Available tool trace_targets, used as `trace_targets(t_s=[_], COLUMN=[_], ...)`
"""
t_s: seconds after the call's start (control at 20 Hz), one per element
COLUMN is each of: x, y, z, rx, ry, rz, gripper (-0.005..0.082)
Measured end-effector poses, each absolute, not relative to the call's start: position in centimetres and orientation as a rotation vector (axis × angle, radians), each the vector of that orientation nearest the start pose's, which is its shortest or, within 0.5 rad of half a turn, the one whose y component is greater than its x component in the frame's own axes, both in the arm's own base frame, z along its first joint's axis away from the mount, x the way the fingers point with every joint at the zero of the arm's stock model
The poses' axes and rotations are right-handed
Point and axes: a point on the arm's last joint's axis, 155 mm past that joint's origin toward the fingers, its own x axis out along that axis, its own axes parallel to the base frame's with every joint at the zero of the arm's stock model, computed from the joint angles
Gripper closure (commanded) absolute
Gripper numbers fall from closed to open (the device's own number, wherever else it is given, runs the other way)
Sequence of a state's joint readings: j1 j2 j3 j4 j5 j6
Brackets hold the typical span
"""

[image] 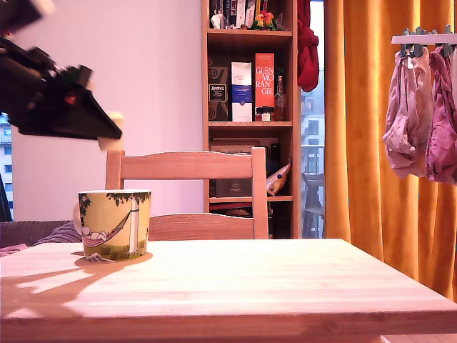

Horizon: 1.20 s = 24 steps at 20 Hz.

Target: Pick up the coffee capsules on the table and drop them inside the coffee cup

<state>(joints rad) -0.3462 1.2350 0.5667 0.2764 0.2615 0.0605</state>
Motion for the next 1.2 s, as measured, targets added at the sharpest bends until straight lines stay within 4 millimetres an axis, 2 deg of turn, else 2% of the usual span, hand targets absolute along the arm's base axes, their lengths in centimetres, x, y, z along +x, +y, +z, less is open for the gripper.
trace_targets(t_s=[0.35, 0.55, 1.2], x=[36.8, 36.7, 36.7], y=[-18.4, -18.3, -17.7], z=[12.4, 11.4, 11.1], rx=[0.077, 0.078, 0.083], ry=[0.584, 0.629, 0.645], rz=[-0.609, -0.606, -0.583], gripper=[0.0587, 0.0587, 0.0587])
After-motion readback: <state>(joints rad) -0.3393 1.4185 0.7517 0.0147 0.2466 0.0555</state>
